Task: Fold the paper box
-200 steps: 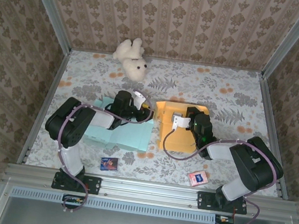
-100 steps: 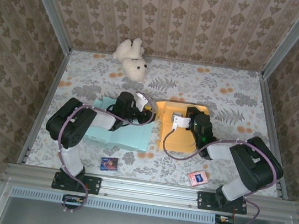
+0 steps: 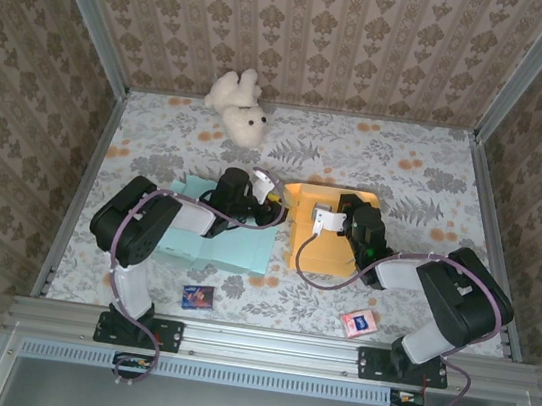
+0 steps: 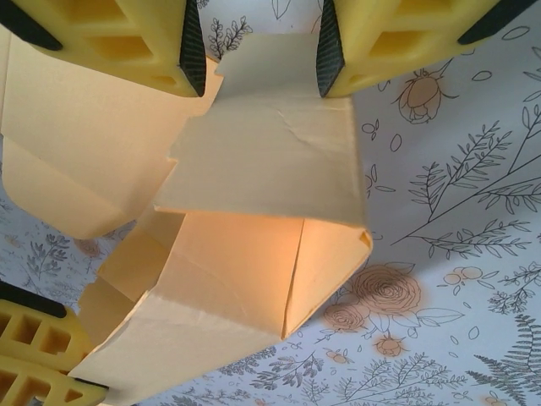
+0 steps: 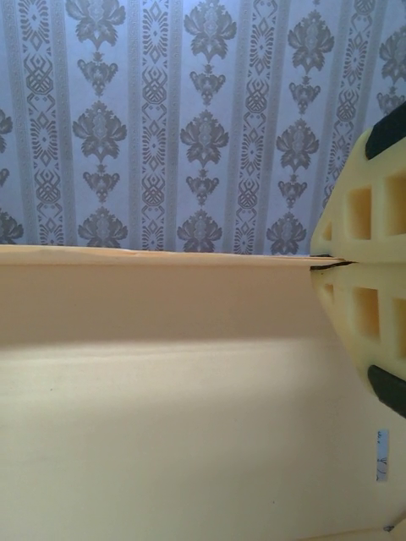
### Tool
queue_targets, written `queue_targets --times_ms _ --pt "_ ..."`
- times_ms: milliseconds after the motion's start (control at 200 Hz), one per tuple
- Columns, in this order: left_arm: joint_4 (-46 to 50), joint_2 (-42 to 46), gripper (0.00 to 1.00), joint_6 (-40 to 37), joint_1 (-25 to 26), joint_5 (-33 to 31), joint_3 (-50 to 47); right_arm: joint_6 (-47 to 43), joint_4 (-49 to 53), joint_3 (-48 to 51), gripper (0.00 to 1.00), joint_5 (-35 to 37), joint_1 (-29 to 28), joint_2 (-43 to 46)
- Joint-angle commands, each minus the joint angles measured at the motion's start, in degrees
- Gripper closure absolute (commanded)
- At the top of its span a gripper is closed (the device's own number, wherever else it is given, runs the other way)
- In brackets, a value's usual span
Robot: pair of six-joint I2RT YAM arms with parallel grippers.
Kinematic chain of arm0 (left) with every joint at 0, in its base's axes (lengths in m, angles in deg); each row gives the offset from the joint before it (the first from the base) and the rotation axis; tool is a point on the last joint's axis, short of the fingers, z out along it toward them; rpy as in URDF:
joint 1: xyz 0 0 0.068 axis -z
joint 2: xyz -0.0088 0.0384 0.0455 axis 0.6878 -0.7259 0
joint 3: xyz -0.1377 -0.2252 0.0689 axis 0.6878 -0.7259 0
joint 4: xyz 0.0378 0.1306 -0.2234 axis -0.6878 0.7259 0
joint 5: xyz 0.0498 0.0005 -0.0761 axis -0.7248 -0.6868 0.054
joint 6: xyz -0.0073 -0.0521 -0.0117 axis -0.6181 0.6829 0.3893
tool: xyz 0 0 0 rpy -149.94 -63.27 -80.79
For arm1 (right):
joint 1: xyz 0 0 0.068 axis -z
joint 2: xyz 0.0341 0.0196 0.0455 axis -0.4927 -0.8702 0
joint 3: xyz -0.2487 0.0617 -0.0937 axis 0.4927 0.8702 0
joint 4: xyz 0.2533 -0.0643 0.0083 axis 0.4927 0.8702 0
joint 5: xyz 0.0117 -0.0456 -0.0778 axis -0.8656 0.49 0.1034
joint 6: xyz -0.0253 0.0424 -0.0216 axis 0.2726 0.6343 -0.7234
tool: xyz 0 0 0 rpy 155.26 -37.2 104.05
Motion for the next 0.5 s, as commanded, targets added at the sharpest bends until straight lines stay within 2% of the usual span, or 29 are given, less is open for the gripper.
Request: queue_targets --times_ms 0,135,300,400,495 --pt "-0.21 -0.63 0.58 -1.37 0.52 -0.38 1.65 1.65 1.60 0.64 1.00 0.20 -0.04 1.40" --pt "0.09 0.23 0.58 -1.90 0.78 -0.73 1.02 2.09 2.18 0.64 1.00 0.02 -0.07 1.64" --pt "1.86 4.03 0.58 -3.86 -0.22 -4.23 -1.95 2.14 2.44 0.53 1.00 0.02 -0.04 1.75" --pt "1.70 6.52 0.55 -4.35 -3.00 -0.05 -4.11 2.12 2.58 0.48 1.00 0.04 -0.04 1.84" --pt "-0.07 8.49 0.46 -4.23 -6.08 5.12 -6.20 2.24 2.85 0.47 1.00 0.07 -0.06 1.92"
